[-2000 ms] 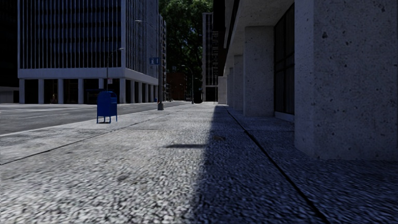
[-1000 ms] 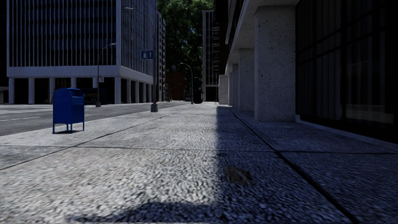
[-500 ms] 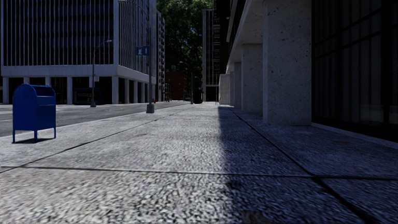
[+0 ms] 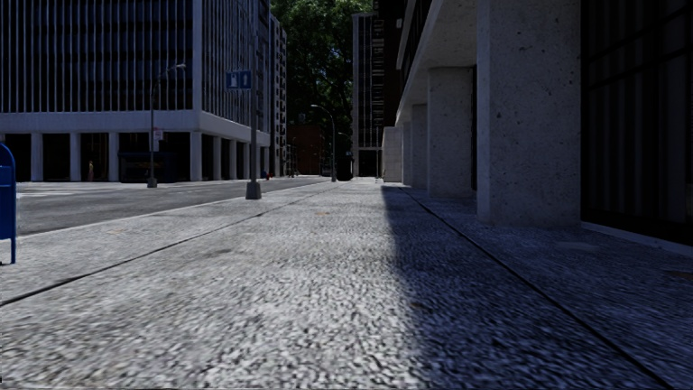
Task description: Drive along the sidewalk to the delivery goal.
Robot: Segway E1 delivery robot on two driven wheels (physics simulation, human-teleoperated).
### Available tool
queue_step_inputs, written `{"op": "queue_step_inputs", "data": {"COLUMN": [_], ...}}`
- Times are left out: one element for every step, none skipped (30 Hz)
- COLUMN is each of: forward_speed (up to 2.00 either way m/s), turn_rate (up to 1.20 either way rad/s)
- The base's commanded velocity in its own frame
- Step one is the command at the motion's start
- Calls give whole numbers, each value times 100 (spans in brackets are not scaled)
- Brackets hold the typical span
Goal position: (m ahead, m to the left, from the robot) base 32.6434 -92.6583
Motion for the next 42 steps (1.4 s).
{"op": "queue_step_inputs", "data": {"forward_speed": [200, 200, 200, 200, 200, 200, 200, 200, 200, 200, 200, 200, 200, 200, 200, 200, 200, 200, 200, 200, 200, 200, 200, 200, 200, 200, 200, 200, 200, 200, 200, 200, 200, 200, 200, 200, 200, 200, 200, 200, 200, 200], "turn_rate": [0, 0, 0, 0, 0, 0, 0, 0, 0, 0, 0, 0, 0, 0, 0, 0, 0, 0, 0, 0, 0, 0, 0, 0, 0, 0, 0, 0, 0, 0, 0, 0, 0, 0, 0, 0, 0, 0, 0, 0, 0, 0]}}
